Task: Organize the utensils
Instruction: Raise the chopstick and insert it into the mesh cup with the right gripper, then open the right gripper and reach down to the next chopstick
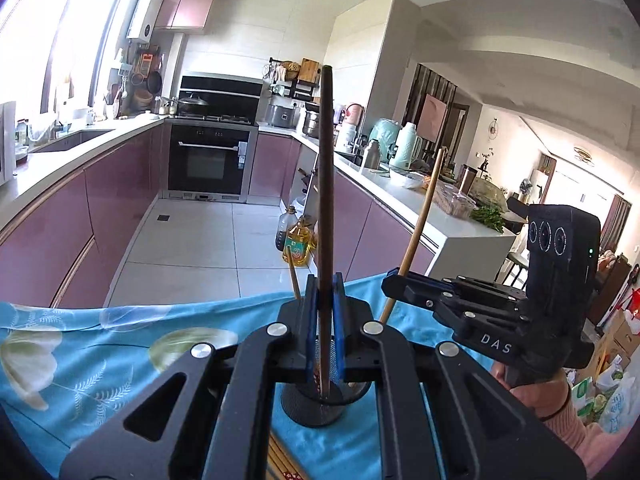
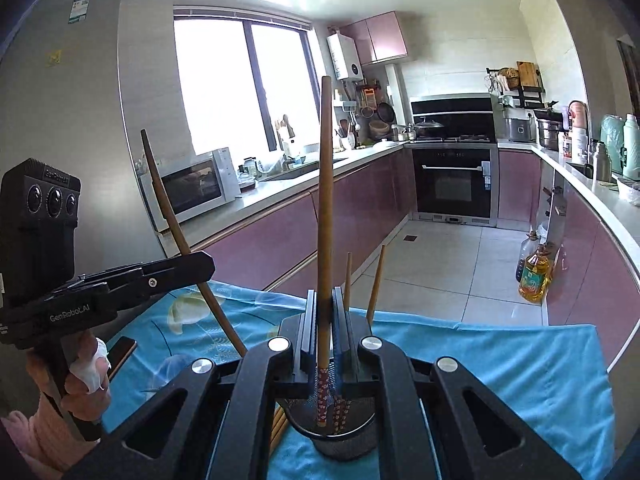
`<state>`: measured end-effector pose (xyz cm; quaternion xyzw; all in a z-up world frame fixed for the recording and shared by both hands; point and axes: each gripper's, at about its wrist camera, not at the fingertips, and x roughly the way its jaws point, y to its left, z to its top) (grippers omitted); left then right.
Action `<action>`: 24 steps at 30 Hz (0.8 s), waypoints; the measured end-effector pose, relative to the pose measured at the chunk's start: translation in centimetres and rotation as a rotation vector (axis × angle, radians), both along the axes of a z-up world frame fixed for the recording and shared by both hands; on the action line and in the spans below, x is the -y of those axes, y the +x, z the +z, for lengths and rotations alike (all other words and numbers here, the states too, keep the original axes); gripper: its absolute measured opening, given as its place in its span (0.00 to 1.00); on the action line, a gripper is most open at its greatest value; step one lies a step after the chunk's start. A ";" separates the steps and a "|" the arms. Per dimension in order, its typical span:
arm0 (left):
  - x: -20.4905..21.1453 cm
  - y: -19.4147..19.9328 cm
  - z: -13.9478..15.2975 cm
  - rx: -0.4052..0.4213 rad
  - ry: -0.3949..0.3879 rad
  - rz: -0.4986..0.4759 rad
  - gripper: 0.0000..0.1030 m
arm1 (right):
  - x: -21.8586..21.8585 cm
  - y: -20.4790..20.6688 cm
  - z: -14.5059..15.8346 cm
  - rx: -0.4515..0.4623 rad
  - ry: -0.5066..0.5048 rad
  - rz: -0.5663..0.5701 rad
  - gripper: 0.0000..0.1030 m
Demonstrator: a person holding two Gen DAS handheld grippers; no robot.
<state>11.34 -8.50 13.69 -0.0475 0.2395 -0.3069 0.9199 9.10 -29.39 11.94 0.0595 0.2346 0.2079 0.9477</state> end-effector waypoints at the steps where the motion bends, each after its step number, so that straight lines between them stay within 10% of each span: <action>1: 0.4 0.4 -0.2 -0.007 0.007 0.001 0.07 | 0.0 0.3 -0.3 -0.010 -0.001 -0.002 0.06; 13: 4.2 3.3 -6.9 -0.173 0.195 -0.054 0.07 | -1.7 2.8 -5.4 -0.235 -0.063 0.049 0.06; 24: 5.0 5.8 -9.5 -0.223 0.213 -0.046 0.08 | -1.7 3.5 -6.3 -0.284 -0.040 0.028 0.08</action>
